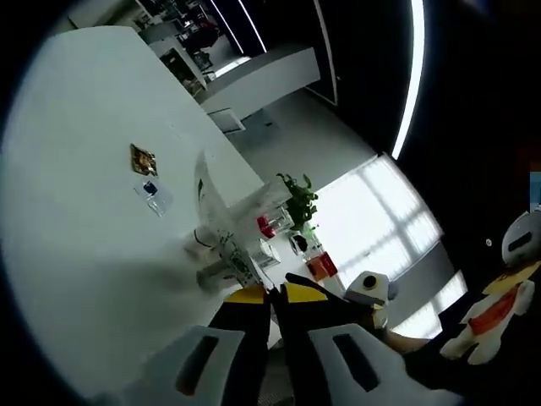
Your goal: Arrange the skincare products in the storage area until every visible bottle or jar stands upright without overlapping.
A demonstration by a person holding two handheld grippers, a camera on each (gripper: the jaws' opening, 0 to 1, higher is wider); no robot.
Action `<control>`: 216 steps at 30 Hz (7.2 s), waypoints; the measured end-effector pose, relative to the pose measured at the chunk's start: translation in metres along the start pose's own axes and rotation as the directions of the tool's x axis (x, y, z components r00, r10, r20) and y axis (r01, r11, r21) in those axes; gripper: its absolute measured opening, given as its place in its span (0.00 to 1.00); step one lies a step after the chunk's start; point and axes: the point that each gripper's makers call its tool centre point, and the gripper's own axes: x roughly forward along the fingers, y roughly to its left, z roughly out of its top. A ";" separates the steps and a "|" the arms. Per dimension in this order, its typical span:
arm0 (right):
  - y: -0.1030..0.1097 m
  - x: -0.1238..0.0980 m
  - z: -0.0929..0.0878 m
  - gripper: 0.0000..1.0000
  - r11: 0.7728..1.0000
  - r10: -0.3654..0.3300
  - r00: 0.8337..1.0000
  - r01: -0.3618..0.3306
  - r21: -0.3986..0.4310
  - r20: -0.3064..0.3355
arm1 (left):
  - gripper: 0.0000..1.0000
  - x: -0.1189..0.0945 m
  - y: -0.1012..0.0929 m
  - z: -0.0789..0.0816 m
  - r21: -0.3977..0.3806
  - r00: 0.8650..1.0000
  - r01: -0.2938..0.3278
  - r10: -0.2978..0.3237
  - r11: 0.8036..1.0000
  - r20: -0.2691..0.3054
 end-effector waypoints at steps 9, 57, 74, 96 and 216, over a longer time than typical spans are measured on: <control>-0.016 -0.009 -0.007 0.91 0.997 -0.061 0.997 0.060 -0.042 -0.036 | 0.00 0.005 0.024 -0.004 -0.006 0.999 -0.025 0.025 1.000 -0.040; -0.048 -0.021 -0.024 0.96 0.981 -0.189 0.977 0.185 -0.050 -0.101 | 0.10 0.000 0.124 -0.021 0.585 0.875 -0.307 0.465 0.751 -0.137; -0.046 -0.021 -0.023 0.96 0.982 -0.186 0.978 0.183 -0.044 -0.098 | 0.23 -0.009 0.137 -0.019 0.709 0.818 -0.310 0.558 0.633 -0.140; -0.047 -0.022 -0.022 0.96 0.980 -0.196 0.976 0.193 -0.039 -0.090 | 0.71 0.041 0.134 -0.007 0.873 0.749 0.033 0.567 0.486 -0.344; -0.031 -0.036 -0.018 0.94 0.969 -0.170 0.981 0.149 -0.196 -0.097 | 0.98 -0.072 0.053 -0.026 0.653 0.844 -0.337 0.525 0.678 -0.110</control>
